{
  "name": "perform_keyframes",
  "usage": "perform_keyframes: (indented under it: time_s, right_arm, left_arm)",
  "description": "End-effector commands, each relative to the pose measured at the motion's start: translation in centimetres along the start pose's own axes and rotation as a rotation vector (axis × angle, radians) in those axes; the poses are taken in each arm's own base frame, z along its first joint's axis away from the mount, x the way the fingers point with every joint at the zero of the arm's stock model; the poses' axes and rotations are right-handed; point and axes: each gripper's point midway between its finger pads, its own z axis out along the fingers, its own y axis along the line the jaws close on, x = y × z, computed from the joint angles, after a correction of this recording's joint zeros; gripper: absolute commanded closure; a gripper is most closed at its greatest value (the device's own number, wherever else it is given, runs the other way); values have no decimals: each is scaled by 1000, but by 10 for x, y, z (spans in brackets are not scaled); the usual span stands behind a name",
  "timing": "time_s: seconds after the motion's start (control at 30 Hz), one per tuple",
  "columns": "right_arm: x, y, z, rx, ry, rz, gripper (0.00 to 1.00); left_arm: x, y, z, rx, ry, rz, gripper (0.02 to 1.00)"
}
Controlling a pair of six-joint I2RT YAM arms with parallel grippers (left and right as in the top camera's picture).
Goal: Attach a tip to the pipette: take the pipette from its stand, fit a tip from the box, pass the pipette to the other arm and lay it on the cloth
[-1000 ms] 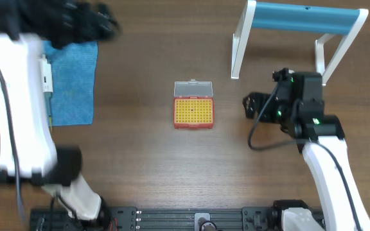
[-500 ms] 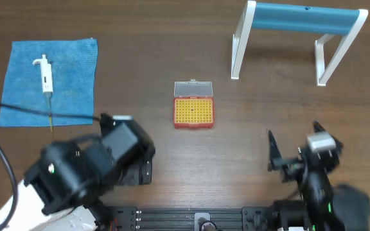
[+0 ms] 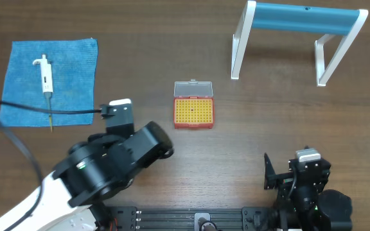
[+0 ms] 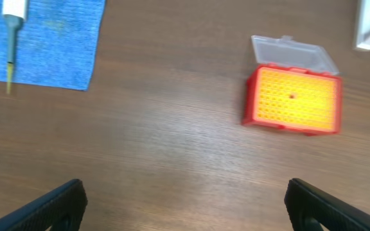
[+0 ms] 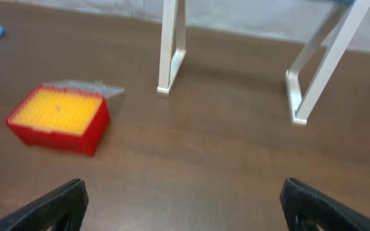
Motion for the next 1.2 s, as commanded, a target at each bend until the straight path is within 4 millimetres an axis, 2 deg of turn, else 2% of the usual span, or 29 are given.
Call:
perform_keyframes:
  time_s: [0.03,0.13,0.2,0.3,0.4,0.47,0.53,0.63,0.73,0.8,0.9,1.07,1.13,1.2]
  right_arm:
    - [15,0,2,2,62,2,27]
    - [15,0,2,2,62,2,27]
    - [15,0,2,3,62,2,27]
    - [15,0,2,3,62,2,27]
    - [15,0,2,3,62,2,25]
    - [15,0,2,3,62,2,27]
    - [15,0,2,3,62,2,27]
    - [15,0,2,3,62,2,27]
    - [15,0,2,3,62,2,27]
    - [15,0,2,3,62,2,27]
    - [15,0,2,3,62,2,27]
    - [15,0,2,2,62,2,27]
    - [15,0,2,2,62,2,23]
    - [15,0,2,3,62,2,27]
  left_arm:
    - [-1,-4,21,-113,-14,44,23]
    - [4,-9,32,-149,9,72,20]
    - [7,3,30,-197,22,167,20]
    - [11,-8,14,-24,50,63,20]
    - [-14,-4,-4,133,-59,-107,20]
    - [-36,17,-8,183,-159,-233,18]
    - [-54,37,-5,251,-262,-260,20]
    - [-67,43,-2,390,-432,-129,18]
    - [-66,34,-16,565,-733,152,18]
    - [-58,42,-21,559,-874,203,20]
    - [-45,61,-12,484,-987,167,20]
    - [-61,86,13,316,-1061,55,20]
    - [-60,98,26,246,-1057,11,20]
    - [-56,100,36,233,-1041,9,20]
